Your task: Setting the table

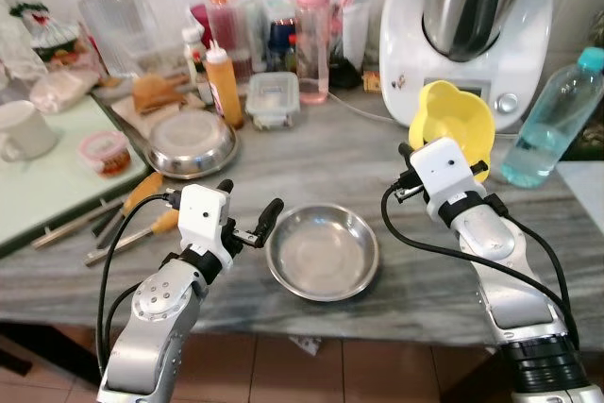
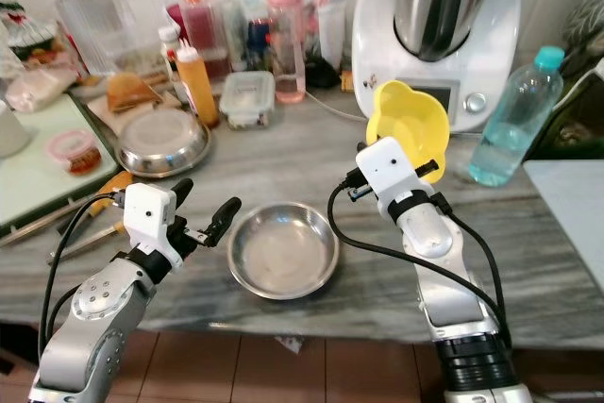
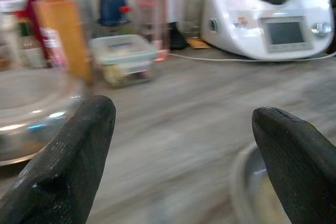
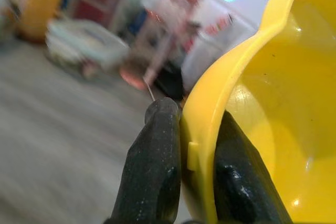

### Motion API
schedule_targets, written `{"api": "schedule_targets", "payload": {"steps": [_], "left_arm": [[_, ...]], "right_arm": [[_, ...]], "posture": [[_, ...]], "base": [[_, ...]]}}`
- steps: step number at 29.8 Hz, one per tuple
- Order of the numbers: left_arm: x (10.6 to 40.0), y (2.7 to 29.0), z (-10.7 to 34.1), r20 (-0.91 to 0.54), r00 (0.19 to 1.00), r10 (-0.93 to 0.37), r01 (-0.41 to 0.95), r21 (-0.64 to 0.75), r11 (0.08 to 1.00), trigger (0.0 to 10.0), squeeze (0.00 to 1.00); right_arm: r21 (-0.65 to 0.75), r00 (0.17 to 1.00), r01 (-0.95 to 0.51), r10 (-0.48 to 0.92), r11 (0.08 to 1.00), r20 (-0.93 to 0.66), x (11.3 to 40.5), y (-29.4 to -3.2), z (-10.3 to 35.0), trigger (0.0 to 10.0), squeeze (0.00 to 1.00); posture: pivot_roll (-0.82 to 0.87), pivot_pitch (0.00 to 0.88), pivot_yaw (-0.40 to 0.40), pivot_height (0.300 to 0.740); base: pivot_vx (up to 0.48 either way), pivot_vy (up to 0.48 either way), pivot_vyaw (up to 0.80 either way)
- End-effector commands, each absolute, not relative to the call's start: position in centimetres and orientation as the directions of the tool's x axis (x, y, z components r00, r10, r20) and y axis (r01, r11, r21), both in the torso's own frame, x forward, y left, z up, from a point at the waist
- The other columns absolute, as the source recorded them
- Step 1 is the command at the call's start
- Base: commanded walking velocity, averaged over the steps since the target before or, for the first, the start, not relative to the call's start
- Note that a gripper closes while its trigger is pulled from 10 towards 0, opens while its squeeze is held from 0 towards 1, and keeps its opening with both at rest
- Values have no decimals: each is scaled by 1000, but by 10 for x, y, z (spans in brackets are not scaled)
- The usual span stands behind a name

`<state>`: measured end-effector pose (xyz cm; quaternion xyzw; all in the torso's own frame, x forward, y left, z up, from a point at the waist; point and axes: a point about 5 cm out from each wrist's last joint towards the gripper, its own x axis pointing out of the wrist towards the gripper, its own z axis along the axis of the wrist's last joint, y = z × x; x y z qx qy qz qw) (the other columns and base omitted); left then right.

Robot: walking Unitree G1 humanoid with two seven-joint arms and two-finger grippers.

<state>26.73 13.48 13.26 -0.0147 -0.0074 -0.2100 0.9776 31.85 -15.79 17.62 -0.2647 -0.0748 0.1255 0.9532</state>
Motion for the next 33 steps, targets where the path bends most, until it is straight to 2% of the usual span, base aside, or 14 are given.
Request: {"api": "schedule_targets", "payload": {"steps": [1, 5, 11, 22, 27, 31, 33], "left_arm": [[266, 143, 132, 8, 919, -395, 395, -17, 919, 10000, 0], [263, 144, 129, -1, 918, -395, 395, -19, 918, 10000, 0], [247, 148, 119, -62, 888, -456, 457, 2, 890, 10000, 0], [226, 146, 110, -177, 776, -605, 610, -34, 792, 10000, 0], [221, 143, 111, -184, 742, -645, 647, -59, 761, 10000, 0], [219, 141, 113, -181, 720, -670, 668, -78, 740, 10000, 0], [217, 140, 114, -183, 705, -685, 683, -83, 726, 10000, 0]], "right_arm": [[-521, 942, -234, 324, 821, 89, 318, -145, 180, 10000, 0], [-523, 940, -245, 333, 816, 79, 318, -144, 179, 10000, 0], [-524, 887, -367, 459, 769, 52, 326, -129, 185, 10000, 0], [-521, 747, -608, 654, 599, -118, 344, -99, 182, 10000, 0], [-452, 704, -683, 684, 574, -194, 350, -88, 172, 10000, 0], [-450, 698, -690, 686, 567, -207, 352, -86, 168, 10000, 0], [-405, 696, -702, 686, 586, -214, 355, -82, 166, 10000, 0]], "posture": [[-46, 18, 26, 740], [-42, 16, 22, 740], [-23, 3, 8, 740], [-3, 28, 5, 740], [1, 32, -2, 740], [3, 30, -4, 740], [3, 32, -4, 740]], "base": [[0, 0, 0], [0, 0, 0], [0, 0, 0], [0, 0, 0], [0, 0, 0], [0, 0, 0], [0, 0, 0]]}}
